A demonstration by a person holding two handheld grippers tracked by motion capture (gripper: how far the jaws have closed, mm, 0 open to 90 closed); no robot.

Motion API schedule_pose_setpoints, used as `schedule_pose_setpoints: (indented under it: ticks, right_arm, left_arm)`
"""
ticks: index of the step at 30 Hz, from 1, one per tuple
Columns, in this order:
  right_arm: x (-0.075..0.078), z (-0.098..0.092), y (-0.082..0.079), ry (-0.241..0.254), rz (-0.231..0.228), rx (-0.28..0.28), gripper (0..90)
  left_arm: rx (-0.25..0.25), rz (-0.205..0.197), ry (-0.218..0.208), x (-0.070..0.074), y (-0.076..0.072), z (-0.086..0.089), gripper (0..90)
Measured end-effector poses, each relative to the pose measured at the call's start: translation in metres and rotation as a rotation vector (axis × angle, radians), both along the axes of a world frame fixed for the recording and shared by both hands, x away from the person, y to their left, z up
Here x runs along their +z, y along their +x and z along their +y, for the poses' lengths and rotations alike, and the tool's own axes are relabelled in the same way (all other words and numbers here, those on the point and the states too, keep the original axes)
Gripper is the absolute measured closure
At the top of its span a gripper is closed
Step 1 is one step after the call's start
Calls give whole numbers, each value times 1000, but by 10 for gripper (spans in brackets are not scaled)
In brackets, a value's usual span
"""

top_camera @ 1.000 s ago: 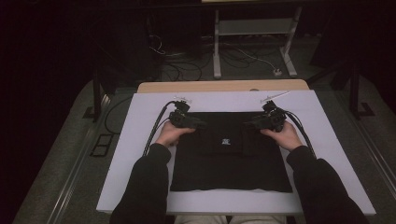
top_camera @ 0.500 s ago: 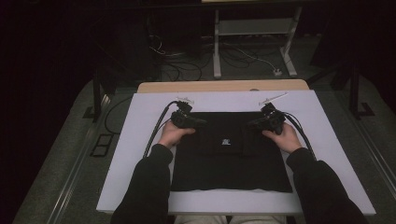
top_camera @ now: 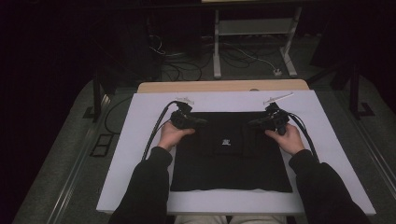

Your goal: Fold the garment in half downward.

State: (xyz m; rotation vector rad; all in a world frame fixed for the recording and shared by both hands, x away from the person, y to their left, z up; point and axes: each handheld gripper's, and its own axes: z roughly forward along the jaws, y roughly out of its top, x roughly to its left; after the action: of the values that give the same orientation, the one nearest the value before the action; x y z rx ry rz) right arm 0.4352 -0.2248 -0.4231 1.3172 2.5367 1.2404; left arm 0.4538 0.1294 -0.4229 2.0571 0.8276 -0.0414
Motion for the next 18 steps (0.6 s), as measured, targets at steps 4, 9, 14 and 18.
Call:
schedule_pose_setpoints:
  ticks: [4, 9, 14, 18]
  right_arm:
    - [2, -2, -2, 17, 4, -2, 836]
    - [7, -4, -5, 36, 0, 1, 836]
    - [11, -9, -11, 65, -4, -5, 836]
    - [11, -13, -16, 80, -4, -13, 836]
  left_arm:
    - [21, -15, -13, 1, -5, 2, 863]
    - [34, -13, -30, 5, -9, 6, 863]
    - [35, -16, -47, 9, -15, 8, 863]
    - [61, 6, -57, 10, -20, 8, 863]
